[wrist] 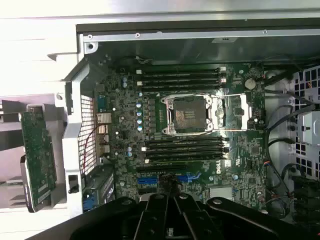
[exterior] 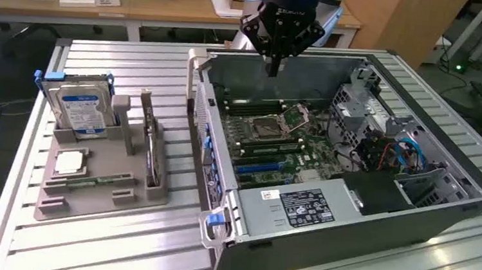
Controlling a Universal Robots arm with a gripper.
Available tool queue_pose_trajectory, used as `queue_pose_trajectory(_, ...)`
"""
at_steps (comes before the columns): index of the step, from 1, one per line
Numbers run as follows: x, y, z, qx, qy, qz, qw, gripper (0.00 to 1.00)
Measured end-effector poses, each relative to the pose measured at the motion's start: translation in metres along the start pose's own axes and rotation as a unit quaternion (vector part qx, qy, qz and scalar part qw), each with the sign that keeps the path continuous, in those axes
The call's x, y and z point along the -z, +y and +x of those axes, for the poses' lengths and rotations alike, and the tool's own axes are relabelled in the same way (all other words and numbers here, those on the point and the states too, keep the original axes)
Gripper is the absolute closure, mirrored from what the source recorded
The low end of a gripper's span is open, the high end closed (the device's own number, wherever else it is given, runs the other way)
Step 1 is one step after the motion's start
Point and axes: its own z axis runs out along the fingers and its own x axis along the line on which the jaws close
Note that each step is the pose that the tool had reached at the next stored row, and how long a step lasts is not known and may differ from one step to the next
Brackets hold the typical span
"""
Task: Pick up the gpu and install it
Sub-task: 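Reach for the gpu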
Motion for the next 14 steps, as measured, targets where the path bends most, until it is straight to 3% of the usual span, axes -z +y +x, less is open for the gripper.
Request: queue_pose_trajectory(14,0.0002,-0.0006,0.0079,0.0,0.0,0.0,1.0,0.9)
